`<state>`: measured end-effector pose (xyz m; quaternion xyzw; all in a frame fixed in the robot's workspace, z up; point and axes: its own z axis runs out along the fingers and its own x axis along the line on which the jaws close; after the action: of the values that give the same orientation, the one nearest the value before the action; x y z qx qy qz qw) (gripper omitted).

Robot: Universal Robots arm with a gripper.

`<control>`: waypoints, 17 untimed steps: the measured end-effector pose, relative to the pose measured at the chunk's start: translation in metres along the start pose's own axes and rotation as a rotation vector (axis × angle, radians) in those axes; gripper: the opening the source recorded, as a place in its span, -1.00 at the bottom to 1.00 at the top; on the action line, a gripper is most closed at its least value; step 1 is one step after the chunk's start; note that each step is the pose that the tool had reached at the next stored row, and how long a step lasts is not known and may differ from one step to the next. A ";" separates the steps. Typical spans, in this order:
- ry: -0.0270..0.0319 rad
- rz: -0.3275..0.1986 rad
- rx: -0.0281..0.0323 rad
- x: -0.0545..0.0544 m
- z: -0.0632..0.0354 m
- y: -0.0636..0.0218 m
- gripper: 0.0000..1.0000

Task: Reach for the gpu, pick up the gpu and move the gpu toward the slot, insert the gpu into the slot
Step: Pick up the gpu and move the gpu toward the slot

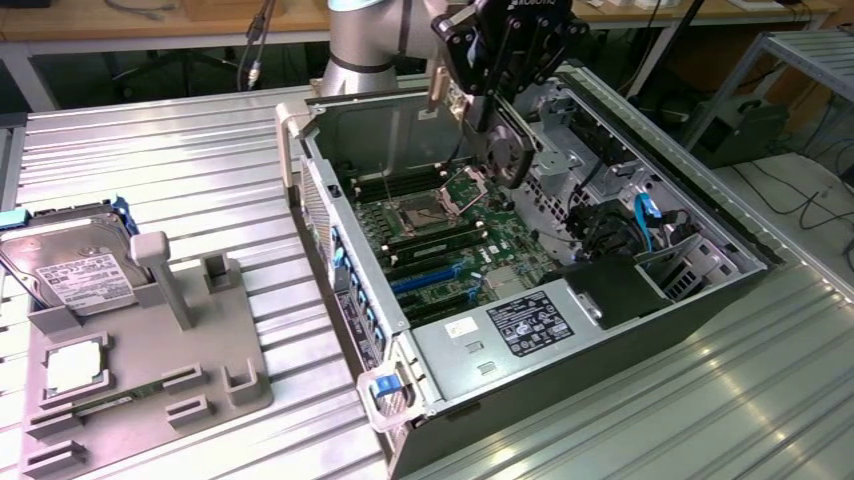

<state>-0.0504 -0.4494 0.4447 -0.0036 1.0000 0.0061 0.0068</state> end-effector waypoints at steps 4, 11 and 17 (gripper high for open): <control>0.0000 0.000 0.0000 -0.004 0.0001 -0.0001 -0.45; 0.0000 0.000 0.0000 -0.015 0.0004 -0.0001 -0.45; 0.0000 0.000 0.0000 -0.021 0.0005 -0.0002 -0.45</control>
<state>-0.0290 -0.4494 0.4445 -0.0036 1.0000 0.0061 0.0067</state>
